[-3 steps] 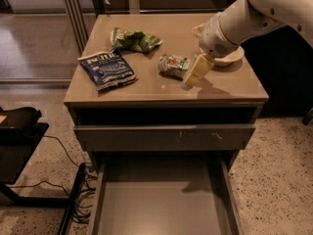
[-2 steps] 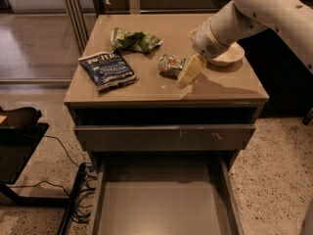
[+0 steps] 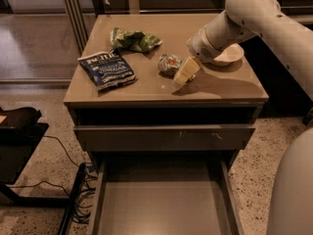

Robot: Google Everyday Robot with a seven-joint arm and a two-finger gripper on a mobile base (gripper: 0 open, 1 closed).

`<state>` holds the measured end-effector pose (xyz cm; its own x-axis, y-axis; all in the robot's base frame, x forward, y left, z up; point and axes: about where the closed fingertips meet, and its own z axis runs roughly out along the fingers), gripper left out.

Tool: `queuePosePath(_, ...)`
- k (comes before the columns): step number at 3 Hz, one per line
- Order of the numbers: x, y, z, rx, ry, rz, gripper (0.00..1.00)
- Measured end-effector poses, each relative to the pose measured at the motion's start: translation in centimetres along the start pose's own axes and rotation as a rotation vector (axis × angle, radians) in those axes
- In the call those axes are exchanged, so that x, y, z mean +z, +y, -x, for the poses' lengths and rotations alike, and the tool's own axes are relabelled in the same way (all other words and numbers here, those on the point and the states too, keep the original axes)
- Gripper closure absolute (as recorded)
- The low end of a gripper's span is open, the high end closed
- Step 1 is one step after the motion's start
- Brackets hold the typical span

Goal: Place 7up can into middle drawer

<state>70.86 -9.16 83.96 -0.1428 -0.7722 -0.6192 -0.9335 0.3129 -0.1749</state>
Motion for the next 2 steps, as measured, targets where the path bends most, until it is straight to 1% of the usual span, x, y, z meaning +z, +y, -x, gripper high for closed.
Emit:
queuePosePath(1,0.07,-0.01,-0.01,0.001,0.000,0.001,0.19)
queuePosePath(2,0.07,-0.01,-0.01,0.001,0.000,0.001,0.42)
